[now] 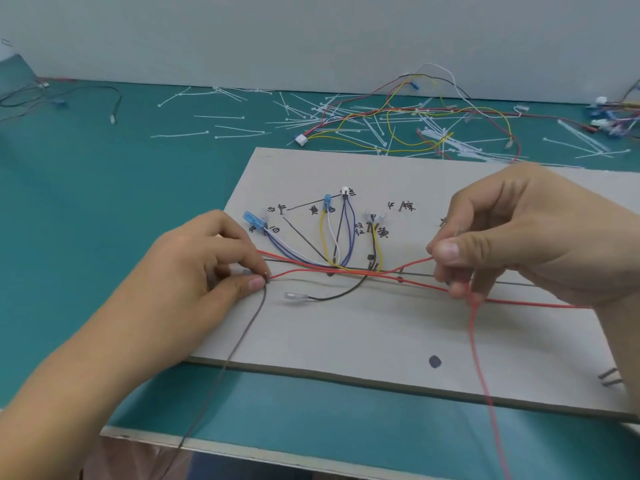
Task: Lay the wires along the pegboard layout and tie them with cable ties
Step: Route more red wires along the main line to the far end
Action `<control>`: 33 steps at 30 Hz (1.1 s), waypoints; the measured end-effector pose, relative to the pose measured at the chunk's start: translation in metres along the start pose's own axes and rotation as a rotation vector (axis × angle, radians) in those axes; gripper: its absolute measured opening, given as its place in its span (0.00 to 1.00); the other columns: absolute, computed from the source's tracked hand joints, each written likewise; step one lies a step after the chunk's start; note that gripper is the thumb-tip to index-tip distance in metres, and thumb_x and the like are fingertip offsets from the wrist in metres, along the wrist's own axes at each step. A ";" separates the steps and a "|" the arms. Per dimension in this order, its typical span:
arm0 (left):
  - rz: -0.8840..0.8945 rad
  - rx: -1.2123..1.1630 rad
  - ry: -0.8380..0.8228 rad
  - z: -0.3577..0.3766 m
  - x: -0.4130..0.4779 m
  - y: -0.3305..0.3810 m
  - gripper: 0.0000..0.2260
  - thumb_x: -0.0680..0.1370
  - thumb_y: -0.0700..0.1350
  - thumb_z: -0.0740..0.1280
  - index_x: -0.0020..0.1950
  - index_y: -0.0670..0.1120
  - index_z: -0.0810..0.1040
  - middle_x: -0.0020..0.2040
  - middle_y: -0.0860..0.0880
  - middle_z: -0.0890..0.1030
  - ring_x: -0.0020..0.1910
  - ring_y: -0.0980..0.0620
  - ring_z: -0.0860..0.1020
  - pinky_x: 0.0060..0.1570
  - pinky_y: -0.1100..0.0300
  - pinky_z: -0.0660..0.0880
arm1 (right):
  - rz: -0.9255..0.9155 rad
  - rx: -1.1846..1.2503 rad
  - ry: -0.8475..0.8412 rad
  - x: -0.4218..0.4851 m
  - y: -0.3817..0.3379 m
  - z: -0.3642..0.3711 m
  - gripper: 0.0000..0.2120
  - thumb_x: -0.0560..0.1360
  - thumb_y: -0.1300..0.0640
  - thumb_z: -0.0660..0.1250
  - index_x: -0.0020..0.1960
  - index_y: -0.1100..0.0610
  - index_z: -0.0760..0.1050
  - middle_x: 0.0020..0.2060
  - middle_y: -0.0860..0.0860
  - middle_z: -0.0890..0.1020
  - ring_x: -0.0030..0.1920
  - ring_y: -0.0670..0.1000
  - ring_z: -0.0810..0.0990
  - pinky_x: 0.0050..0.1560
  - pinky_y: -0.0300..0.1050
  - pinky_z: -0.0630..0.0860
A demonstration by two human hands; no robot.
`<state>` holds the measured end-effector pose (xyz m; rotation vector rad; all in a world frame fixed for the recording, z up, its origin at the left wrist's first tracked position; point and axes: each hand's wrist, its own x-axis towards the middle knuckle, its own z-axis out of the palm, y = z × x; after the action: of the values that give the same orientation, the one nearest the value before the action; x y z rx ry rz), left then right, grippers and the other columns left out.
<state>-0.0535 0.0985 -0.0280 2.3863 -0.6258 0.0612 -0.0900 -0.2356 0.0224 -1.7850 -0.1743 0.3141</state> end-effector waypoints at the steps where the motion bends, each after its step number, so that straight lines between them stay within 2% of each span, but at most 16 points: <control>1: 0.002 0.010 0.009 0.001 -0.001 0.000 0.10 0.74 0.43 0.77 0.42 0.60 0.85 0.48 0.57 0.79 0.42 0.53 0.77 0.37 0.72 0.69 | 0.000 -0.007 0.011 0.000 0.000 0.001 0.18 0.62 0.51 0.83 0.39 0.64 0.82 0.32 0.64 0.83 0.29 0.58 0.83 0.28 0.47 0.79; 4: 0.020 0.045 0.021 0.003 0.000 0.003 0.12 0.73 0.41 0.78 0.41 0.60 0.85 0.47 0.57 0.79 0.41 0.53 0.76 0.37 0.72 0.68 | 0.019 -0.020 0.041 0.001 -0.002 0.003 0.10 0.63 0.55 0.78 0.35 0.62 0.82 0.30 0.62 0.83 0.27 0.56 0.82 0.26 0.45 0.78; 10: 0.087 0.010 -0.045 -0.007 0.008 0.010 0.19 0.71 0.35 0.79 0.49 0.60 0.85 0.51 0.57 0.81 0.45 0.53 0.76 0.42 0.73 0.67 | 0.075 -0.084 0.083 0.001 -0.002 0.006 0.14 0.61 0.53 0.79 0.35 0.63 0.81 0.29 0.63 0.82 0.27 0.56 0.82 0.26 0.44 0.78; 16: 0.181 -0.078 -0.130 -0.006 0.034 0.036 0.08 0.72 0.49 0.73 0.49 0.60 0.84 0.49 0.58 0.83 0.44 0.52 0.78 0.41 0.72 0.68 | 0.111 -0.130 0.127 0.002 -0.002 0.006 0.16 0.60 0.51 0.79 0.35 0.63 0.81 0.29 0.63 0.82 0.26 0.55 0.81 0.25 0.44 0.77; 20: 0.186 -0.072 -0.278 -0.004 0.069 0.050 0.05 0.76 0.47 0.75 0.47 0.58 0.85 0.40 0.62 0.83 0.34 0.57 0.76 0.33 0.67 0.69 | 0.129 -0.168 0.161 0.003 0.000 0.008 0.16 0.59 0.50 0.79 0.34 0.62 0.81 0.29 0.62 0.82 0.26 0.56 0.80 0.25 0.44 0.78; 22: 0.187 -0.067 -0.325 -0.006 0.087 0.052 0.05 0.76 0.46 0.76 0.45 0.57 0.86 0.32 0.63 0.79 0.27 0.59 0.73 0.29 0.70 0.67 | 0.134 -0.185 0.173 0.004 0.000 0.009 0.16 0.59 0.49 0.79 0.34 0.61 0.81 0.29 0.62 0.82 0.25 0.55 0.80 0.25 0.44 0.78; 25: 0.176 -0.047 -0.457 -0.010 0.103 0.052 0.03 0.75 0.49 0.78 0.42 0.56 0.87 0.25 0.60 0.75 0.23 0.60 0.69 0.24 0.70 0.64 | 0.131 -0.203 0.182 0.004 -0.001 0.010 0.15 0.59 0.49 0.79 0.34 0.61 0.82 0.28 0.61 0.82 0.25 0.55 0.80 0.26 0.45 0.78; 28: 0.154 -0.052 -0.564 -0.004 0.103 0.049 0.06 0.71 0.53 0.81 0.42 0.55 0.87 0.29 0.58 0.80 0.25 0.61 0.71 0.25 0.69 0.67 | 0.120 -0.209 0.189 0.004 -0.002 0.011 0.15 0.59 0.49 0.78 0.34 0.61 0.82 0.28 0.61 0.82 0.25 0.55 0.80 0.26 0.45 0.78; 31: 0.104 -0.077 -0.583 0.006 0.094 0.043 0.11 0.67 0.53 0.83 0.44 0.55 0.84 0.34 0.55 0.84 0.27 0.59 0.76 0.28 0.68 0.72 | 0.107 -0.208 0.196 0.004 -0.003 0.010 0.14 0.60 0.49 0.78 0.34 0.60 0.82 0.28 0.61 0.83 0.25 0.55 0.80 0.25 0.45 0.78; 33: 0.102 -0.077 -0.566 0.011 0.088 0.039 0.13 0.67 0.52 0.83 0.45 0.56 0.82 0.35 0.55 0.84 0.27 0.59 0.78 0.28 0.66 0.75 | 0.099 -0.208 0.198 0.003 -0.004 0.011 0.13 0.61 0.50 0.78 0.34 0.60 0.82 0.28 0.60 0.83 0.25 0.54 0.80 0.25 0.44 0.78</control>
<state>0.0059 0.0287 0.0042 2.2924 -0.9862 -0.6010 -0.0905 -0.2237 0.0236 -2.0228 0.0238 0.1930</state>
